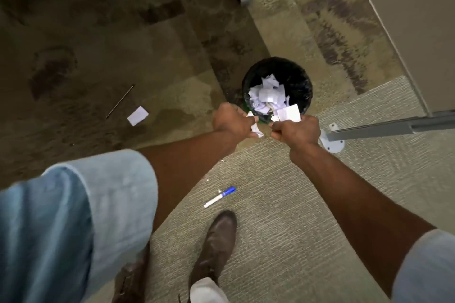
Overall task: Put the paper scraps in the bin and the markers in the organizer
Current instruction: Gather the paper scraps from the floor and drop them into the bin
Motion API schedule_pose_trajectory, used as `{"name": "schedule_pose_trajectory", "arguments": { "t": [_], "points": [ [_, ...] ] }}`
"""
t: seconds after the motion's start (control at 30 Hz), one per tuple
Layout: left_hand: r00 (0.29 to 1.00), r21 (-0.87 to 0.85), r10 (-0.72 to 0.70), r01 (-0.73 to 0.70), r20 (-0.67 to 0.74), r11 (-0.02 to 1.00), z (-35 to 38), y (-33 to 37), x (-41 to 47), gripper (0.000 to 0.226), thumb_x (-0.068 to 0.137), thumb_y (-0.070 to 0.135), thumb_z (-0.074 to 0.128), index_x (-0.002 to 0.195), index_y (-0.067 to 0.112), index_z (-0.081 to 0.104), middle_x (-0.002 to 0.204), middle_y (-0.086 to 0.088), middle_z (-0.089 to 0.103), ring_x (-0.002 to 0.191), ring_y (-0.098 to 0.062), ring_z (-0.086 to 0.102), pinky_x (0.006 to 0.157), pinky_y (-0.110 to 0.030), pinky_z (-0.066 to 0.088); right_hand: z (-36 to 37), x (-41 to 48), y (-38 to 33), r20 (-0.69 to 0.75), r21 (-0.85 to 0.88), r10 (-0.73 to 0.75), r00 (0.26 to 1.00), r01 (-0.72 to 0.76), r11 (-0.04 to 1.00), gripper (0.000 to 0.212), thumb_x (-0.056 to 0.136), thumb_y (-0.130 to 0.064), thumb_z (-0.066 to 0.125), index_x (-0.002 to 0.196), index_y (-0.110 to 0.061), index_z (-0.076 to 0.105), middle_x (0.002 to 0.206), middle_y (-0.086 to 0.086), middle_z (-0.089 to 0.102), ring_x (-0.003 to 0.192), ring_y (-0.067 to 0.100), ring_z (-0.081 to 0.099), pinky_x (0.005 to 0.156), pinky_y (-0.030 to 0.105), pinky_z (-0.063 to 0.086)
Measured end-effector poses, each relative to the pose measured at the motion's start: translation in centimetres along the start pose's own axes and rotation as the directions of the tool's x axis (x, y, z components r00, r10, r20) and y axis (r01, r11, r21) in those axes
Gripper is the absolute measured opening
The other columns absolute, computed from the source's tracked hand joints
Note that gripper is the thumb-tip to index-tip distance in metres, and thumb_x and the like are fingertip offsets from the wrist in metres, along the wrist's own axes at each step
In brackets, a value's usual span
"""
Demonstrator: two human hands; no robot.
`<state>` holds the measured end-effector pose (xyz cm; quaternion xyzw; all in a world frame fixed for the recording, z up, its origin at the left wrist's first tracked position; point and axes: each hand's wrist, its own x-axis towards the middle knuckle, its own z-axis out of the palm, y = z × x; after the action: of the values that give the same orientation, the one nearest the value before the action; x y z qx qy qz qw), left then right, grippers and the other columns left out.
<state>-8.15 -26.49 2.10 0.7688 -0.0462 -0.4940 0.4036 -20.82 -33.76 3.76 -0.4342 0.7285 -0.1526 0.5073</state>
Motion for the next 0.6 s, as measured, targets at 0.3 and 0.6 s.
{"name": "schedule_pose_trajectory", "arguments": {
  "t": [0.3,0.6],
  "points": [
    [0.998,-0.078,-0.048,0.05,0.026,0.996,5.4,3.0,6.8,0.025,0.077,0.006,0.089,0.096,-0.001,0.075,0.092,-0.016,0.078,0.081,-0.027,0.079,0.081,-0.041,0.066,0.8,8.7,-2.0,0.047,0.087,0.11,0.993,-0.114,0.99,0.022,0.077,0.012,0.083,0.091,0.009,0.067,0.094,0.025,0.075,0.069,0.028,0.076,0.07,0.04,0.067],
    [0.983,0.107,-0.095,0.079,0.156,0.991,3.0,1.8,4.8,0.018,0.091,0.013,0.078,0.1,-0.001,0.073,0.082,-0.013,0.079,0.071,-0.024,0.078,0.071,-0.043,0.067,0.3,9.3,-0.5,0.093,-0.419,-0.274,0.957,0.288,0.861,0.039,0.081,-0.019,0.086,0.117,-0.013,0.072,0.094,0.001,0.075,0.084,0.018,0.073,0.075,0.031,0.062]
  ]
}}
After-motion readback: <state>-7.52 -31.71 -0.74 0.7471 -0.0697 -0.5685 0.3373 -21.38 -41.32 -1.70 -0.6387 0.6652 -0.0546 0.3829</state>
